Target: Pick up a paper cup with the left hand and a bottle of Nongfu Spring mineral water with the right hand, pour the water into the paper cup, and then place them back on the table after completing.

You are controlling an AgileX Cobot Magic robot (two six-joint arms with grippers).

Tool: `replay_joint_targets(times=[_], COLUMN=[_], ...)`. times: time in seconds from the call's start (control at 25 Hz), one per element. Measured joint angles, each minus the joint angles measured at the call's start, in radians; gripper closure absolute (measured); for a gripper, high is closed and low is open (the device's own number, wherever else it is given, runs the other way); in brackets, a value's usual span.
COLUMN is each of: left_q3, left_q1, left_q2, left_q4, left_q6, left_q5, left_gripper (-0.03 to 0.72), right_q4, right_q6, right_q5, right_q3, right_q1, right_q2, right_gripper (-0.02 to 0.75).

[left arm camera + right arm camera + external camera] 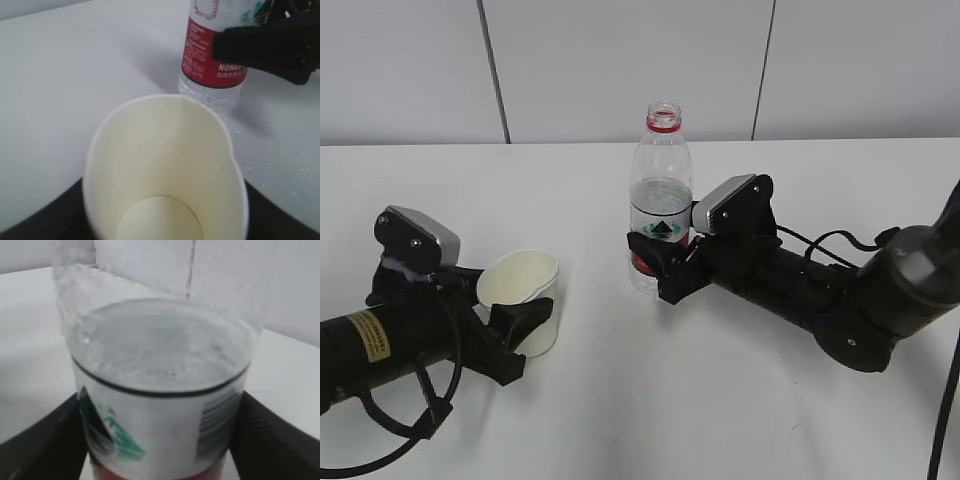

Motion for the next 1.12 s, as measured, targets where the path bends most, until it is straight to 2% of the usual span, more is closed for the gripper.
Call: replay_joint_targets(times=[0.24,0.44,0.6,0.76,1.12], left_q3=[0.0,-0.015,-0.065,-0.081,-0.081], left_q1=[0.0,0.0,0.0,0.0,0.0], left_q2=[-0.008,-0.087,-0.167,-0.191,-0.191], left_q4=[0.008,0.035,0.114,0.162,0.299], left_q6=[-0.035,-0.05,-0.112,-0.157,-0.221], left_q5=[0.018,0.171,0.286,0.291,0.275], left_gripper=[0.27,0.27,0.27,0.27,0.27], right_q4=[0.0,0.0,-0.006,-0.008,-0.053], right_q6=[0.0,-0.005,-0.059,-0.189,-0.453], right_q5=[0.0,0.0,0.04,0.126,0.159], right_q3=[0.0,0.0,0.0,0.0,-0.031], right_q1=[0.0,0.0,0.0,0.0,0.0], right_q2=[0.0,0.0,-0.023,-0.073,-0.121], right_gripper=[0.246,0.328,0.338,0.34,0.341])
